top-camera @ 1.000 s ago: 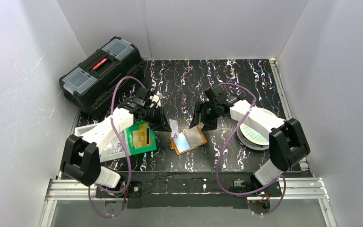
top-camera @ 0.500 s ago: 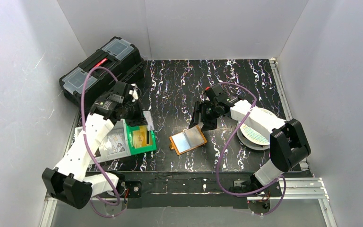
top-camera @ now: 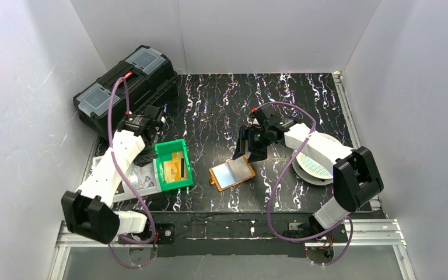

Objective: Take the credit cards out of the card holder
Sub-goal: Place the credit card in the storage box.

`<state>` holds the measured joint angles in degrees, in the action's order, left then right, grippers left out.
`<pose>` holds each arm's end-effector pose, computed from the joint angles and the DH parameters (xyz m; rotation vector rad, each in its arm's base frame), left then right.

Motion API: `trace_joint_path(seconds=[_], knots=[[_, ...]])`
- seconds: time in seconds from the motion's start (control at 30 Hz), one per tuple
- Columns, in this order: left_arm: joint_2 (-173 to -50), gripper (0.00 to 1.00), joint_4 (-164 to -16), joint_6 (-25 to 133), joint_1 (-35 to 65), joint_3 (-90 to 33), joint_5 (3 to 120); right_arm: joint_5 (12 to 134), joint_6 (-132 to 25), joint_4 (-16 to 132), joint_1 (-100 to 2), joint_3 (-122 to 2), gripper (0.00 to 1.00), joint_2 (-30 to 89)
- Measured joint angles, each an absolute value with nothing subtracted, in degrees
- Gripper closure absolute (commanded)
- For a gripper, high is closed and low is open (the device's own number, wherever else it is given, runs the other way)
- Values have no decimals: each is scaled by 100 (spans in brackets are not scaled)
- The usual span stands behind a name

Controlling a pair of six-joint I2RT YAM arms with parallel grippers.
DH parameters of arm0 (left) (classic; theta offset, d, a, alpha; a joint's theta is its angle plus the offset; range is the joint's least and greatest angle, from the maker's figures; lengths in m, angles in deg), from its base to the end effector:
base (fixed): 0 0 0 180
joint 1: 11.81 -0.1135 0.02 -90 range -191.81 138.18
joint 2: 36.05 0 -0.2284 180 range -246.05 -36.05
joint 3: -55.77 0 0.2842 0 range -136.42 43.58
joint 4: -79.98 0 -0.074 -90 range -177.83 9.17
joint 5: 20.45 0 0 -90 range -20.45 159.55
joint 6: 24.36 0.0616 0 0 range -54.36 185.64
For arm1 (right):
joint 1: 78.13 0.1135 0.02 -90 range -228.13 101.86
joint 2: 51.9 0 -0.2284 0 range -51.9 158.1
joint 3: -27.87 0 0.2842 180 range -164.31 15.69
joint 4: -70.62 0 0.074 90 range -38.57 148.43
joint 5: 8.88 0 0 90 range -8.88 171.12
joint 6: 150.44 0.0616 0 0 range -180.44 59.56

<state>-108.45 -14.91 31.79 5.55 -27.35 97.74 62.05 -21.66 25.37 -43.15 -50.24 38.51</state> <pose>0.2613 -0.0512 0.2605 -0.4709 2.6128 0.4436 0.2918 0.2288 0.1698 -0.0433 2.7621 0.8526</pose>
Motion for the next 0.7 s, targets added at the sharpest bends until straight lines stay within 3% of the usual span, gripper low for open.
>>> trace_joint_path(seconds=[0.27, 0.53, 0.7], knots=[[-11647, 100, -1886, 3208, 352, -2121, 10208, 6150, -2323, 2458, -4315, -4974, 27, 3723], [-11896, 56, -2358, 3300, 291, -1863, 10143, 6192, -2398, 2354, -4315, -4878, 23, 3537], [-11879, 49, -2463, 3359, 291, -1863, 10060, 6268, -2441, 2288, -4315, -4817, 12, 3506]])
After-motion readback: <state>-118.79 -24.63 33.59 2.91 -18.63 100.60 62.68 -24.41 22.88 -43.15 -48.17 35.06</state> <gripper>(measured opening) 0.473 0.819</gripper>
